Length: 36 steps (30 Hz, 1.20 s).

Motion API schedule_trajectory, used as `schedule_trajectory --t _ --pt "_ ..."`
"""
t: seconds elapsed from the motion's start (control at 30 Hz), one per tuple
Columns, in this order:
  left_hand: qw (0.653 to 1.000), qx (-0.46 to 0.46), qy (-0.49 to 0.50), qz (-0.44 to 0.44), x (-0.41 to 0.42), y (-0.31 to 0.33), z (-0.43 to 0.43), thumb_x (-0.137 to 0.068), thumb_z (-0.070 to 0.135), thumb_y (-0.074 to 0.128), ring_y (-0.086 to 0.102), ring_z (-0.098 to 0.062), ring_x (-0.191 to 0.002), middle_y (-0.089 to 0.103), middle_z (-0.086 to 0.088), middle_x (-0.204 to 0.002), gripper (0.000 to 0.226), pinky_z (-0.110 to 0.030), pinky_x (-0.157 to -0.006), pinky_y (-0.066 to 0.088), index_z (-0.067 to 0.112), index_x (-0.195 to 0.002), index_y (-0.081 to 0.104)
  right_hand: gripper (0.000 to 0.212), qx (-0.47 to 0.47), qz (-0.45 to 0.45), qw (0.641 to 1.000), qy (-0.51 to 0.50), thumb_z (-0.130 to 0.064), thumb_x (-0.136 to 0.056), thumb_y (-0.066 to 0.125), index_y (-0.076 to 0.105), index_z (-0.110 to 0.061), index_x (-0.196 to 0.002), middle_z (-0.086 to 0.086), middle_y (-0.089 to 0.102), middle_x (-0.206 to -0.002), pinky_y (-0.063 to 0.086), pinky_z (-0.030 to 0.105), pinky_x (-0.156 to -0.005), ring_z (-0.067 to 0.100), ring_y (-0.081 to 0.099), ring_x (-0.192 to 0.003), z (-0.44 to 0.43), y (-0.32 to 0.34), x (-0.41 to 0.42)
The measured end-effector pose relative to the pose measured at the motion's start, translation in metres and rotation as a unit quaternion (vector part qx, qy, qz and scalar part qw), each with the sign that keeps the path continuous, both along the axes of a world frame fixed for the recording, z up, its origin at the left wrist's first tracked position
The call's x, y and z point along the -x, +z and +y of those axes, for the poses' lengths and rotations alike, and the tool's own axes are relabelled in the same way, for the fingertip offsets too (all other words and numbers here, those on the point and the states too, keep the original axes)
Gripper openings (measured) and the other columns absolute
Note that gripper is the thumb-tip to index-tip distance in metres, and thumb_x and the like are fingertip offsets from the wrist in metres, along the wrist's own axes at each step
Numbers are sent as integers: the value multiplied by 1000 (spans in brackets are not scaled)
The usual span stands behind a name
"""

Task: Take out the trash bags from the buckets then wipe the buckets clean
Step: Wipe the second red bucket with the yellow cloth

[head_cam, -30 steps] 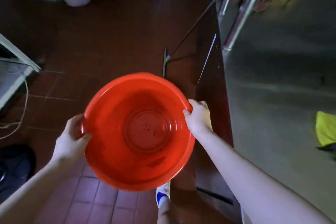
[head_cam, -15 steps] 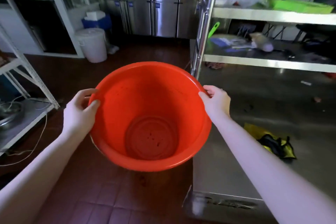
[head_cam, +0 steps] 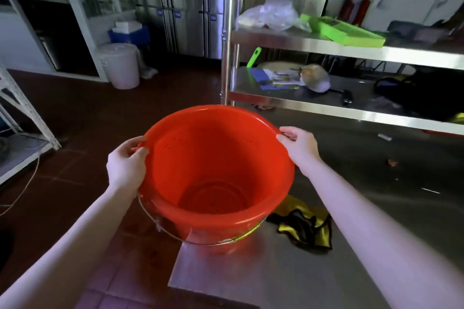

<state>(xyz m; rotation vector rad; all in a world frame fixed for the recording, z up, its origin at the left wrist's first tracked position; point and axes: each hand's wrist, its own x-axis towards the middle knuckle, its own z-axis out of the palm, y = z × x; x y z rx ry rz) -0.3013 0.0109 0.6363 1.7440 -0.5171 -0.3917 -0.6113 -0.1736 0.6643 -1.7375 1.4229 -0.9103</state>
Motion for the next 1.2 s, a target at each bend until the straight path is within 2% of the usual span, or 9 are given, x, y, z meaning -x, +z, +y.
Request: schedule_trajectory --t 0.2,0.37,0.57,0.63,0.77,0.9,1.0,1.07,1.2 --pt "996 -3 88 17 51 -6 -32 -77 27 56 56 -9 -55 70 5 -89 32 -27 -54 49 42 -100 72 23 -81 -45 995 41 -37 -100 42 64 -32 -98 -6 70 -100 55 32 -79 14 67 -91 -31 -47 69" --pt "992 -2 126 3 80 -5 -54 -77 28 52 61 -8 -68 70 5 -97 40 -27 -64 50 37 -111 70 33 -103 192 969 117 -35 -93 58 64 -20 -122 4 65 -123 46 32 -93 25 60 -113 -26 -138 116" --pt "988 -18 154 -19 97 -3 -71 -77 27 50 60 -6 -69 69 7 -95 39 -19 -61 46 37 -109 71 85 -39 400 885 236 -57 -71 73 38 -28 -144 1 34 -152 38 46 -107 29 31 -139 -1 -203 112" --pt "987 -25 158 -23 98 -2 -75 -77 28 50 60 -10 -69 70 7 -95 38 -25 -63 50 40 -106 72 86 -11 438 870 227 -53 -73 73 34 -30 -146 -2 28 -155 38 46 -108 27 22 -144 4 -218 110" --pt "986 -27 163 -23 100 -5 -83 -75 26 52 64 -11 -74 70 10 -92 39 -31 -72 56 38 -106 73 57 28 460 871 167 -36 -82 66 48 -28 -135 0 41 -145 39 44 -101 28 24 -141 10 -235 104" --pt "986 -31 161 -28 114 -2 -89 -76 28 49 64 -12 -85 71 7 -102 42 -28 -79 54 36 -111 71 44 0 403 906 129 -32 -85 63 52 -26 -128 2 52 -132 44 39 -94 26 44 -129 13 -234 119" --pt "985 -65 123 -98 136 -1 -97 -81 24 43 48 -21 -130 52 -3 -143 46 -29 -112 34 25 -119 69 35 -66 183 980 40 -27 -86 65 57 -19 -120 10 67 -110 48 36 -81 33 62 -105 11 -213 153" --pt "987 -56 83 -129 153 2 -104 -87 18 43 26 -19 -146 31 -3 -158 42 -27 -119 16 18 -121 67 31 -47 75 995 -35 -18 -85 66 59 -15 -115 12 70 -99 45 33 -74 35 64 -96 6 -185 175" --pt "971 -70 -24 -226 187 5 -119 -93 14 46 16 -25 -150 44 -10 -150 31 -44 -121 8 11 -113 70 24 40 -65 992 -101 -26 -85 65 59 -22 -108 -10 64 -87 37 24 -71 15 60 -89 -7 -101 198"
